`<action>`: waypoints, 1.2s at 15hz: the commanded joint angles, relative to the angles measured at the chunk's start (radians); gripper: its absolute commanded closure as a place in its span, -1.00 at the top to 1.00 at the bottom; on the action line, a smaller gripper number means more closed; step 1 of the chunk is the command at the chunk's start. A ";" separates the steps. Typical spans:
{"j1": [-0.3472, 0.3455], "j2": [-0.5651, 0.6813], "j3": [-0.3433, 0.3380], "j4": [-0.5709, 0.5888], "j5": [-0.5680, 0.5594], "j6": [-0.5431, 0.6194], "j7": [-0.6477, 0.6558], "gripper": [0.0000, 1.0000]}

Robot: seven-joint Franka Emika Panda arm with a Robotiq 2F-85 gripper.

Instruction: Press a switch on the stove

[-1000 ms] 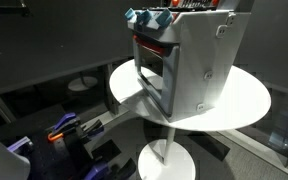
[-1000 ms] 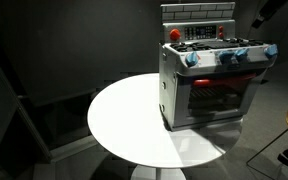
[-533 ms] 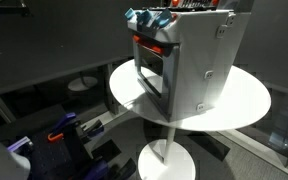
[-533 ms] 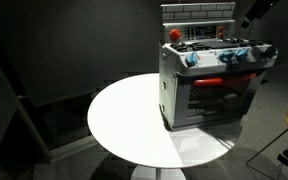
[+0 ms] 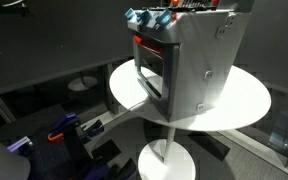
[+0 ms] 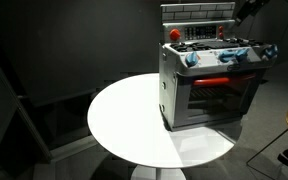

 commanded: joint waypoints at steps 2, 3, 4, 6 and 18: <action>0.000 0.077 -0.002 0.089 -0.073 -0.010 0.073 1.00; 0.003 0.088 -0.005 0.098 -0.082 -0.011 0.084 1.00; 0.006 0.101 -0.007 0.110 -0.093 -0.011 0.094 1.00; 0.012 0.124 -0.013 0.131 -0.113 -0.014 0.110 1.00; 0.057 0.231 -0.071 0.231 -0.130 -0.018 0.124 1.00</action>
